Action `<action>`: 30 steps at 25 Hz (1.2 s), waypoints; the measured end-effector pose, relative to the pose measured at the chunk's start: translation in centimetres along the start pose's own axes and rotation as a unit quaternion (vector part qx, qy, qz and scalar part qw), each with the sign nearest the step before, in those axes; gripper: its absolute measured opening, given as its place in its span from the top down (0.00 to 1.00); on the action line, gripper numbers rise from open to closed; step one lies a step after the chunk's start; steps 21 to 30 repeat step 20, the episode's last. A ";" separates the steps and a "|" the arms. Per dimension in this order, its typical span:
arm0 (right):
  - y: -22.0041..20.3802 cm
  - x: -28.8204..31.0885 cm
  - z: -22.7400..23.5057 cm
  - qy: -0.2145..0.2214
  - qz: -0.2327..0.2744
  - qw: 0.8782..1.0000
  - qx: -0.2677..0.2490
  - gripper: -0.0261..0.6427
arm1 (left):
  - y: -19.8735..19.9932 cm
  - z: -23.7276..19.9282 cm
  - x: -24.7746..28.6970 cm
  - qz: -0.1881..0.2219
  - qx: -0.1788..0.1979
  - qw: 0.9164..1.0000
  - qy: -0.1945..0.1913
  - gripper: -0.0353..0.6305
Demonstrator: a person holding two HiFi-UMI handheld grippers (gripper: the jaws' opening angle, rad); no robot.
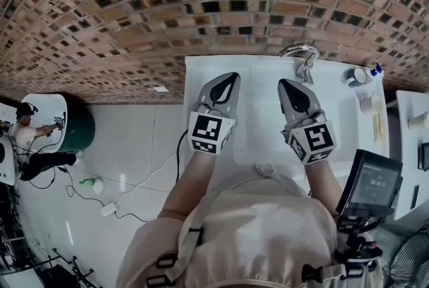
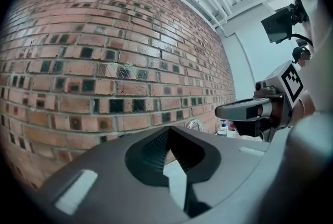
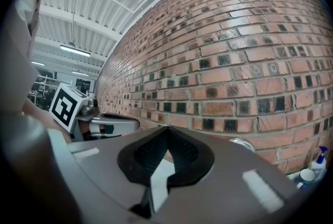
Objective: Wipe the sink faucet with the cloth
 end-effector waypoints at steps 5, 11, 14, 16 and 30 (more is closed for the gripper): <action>0.0 -0.1 -0.1 0.000 0.003 1.000 0.000 0.99 | -0.4 0.2 0.1 -0.003 -0.001 1.000 -0.003 0.94; 0.1 0.0 -0.1 -0.001 0.002 1.000 -0.001 0.99 | -0.1 0.0 0.1 0.001 -0.002 1.000 -0.003 0.94; -0.1 -0.1 -0.1 -0.001 0.002 1.000 0.000 0.99 | -0.2 0.0 0.1 0.001 -0.002 1.000 -0.003 0.94; -0.1 -0.1 -0.1 -0.001 0.003 1.000 0.000 0.99 | -0.2 0.1 0.0 0.001 -0.002 1.000 -0.004 0.94; 0.0 -0.2 -0.1 -0.002 0.002 1.000 -0.001 0.99 | 0.0 0.1 0.0 0.001 -0.001 1.000 -0.006 0.94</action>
Point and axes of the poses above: the fingertips, and each gripper's own axes: x forward along the fingers, z to its right, y out of its top, the point moved 6 cm from there along -x, backward along the fingers, and after that the axes turned 4 degrees about -z, right-handed, at the moved point
